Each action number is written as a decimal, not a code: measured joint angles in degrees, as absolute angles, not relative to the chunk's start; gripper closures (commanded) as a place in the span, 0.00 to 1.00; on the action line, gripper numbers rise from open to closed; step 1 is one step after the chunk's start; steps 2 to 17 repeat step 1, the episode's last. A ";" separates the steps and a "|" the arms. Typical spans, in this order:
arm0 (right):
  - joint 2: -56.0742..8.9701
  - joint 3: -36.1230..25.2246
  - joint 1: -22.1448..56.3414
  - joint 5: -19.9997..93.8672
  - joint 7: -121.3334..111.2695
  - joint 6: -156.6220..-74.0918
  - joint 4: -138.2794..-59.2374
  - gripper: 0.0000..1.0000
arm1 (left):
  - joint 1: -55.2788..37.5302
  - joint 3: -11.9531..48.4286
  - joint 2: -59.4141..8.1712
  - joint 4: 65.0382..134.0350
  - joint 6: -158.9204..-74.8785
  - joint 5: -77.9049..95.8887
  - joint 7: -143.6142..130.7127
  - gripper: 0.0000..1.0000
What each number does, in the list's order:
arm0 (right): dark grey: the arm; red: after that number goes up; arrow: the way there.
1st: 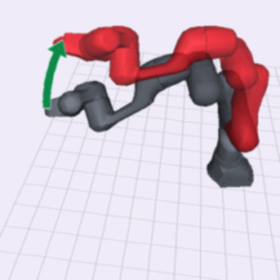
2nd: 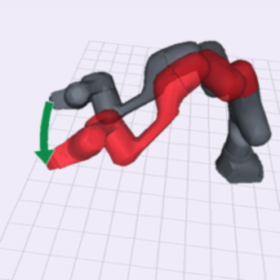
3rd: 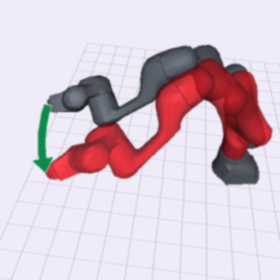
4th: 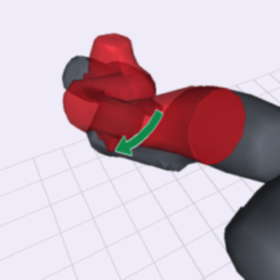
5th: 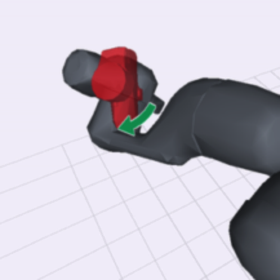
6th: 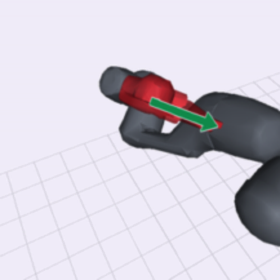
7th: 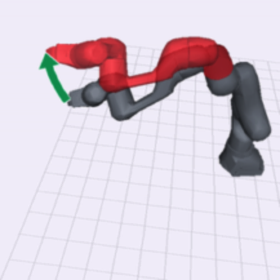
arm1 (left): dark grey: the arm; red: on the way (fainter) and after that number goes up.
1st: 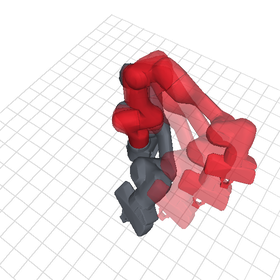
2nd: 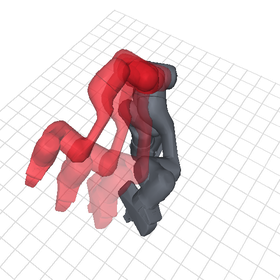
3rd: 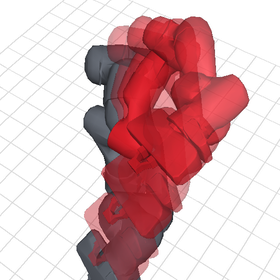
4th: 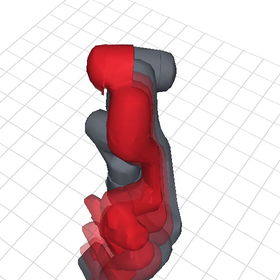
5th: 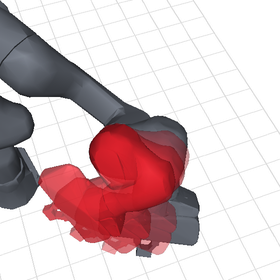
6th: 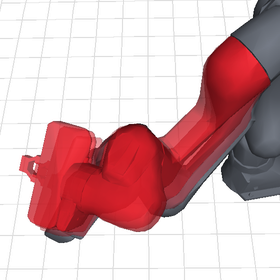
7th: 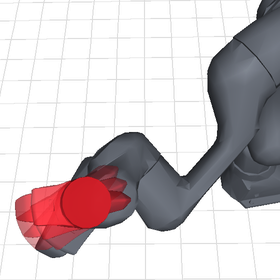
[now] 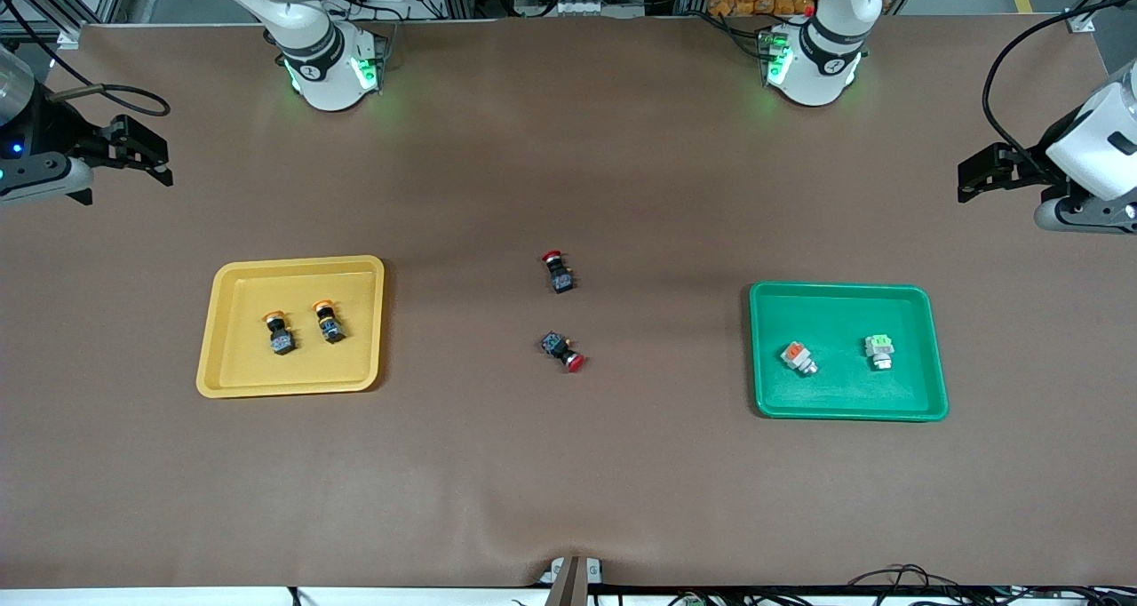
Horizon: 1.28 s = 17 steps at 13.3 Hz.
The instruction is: Place green and yellow buttons in trays
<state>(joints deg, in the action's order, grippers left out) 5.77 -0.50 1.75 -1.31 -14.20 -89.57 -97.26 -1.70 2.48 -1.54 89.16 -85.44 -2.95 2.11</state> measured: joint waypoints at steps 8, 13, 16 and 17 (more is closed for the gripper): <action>5.77 -0.55 1.75 -1.32 -14.17 -89.17 -97.26 0.00 | -1.71 2.48 -1.54 89.16 -85.44 -2.95 2.11 0.00; 5.77 -0.55 1.75 -1.32 -14.17 -89.17 -97.26 0.00 | -1.71 2.48 -1.54 89.16 -85.44 -2.95 2.11 0.00; 5.77 -0.55 1.75 -1.32 -14.17 -89.17 -97.26 0.00 | -1.71 2.48 -1.54 89.16 -85.44 -2.95 2.11 0.00; 5.77 -0.55 1.75 -1.32 -14.17 -89.17 -97.26 0.00 | -1.71 2.48 -1.54 89.16 -85.44 -2.95 2.11 0.00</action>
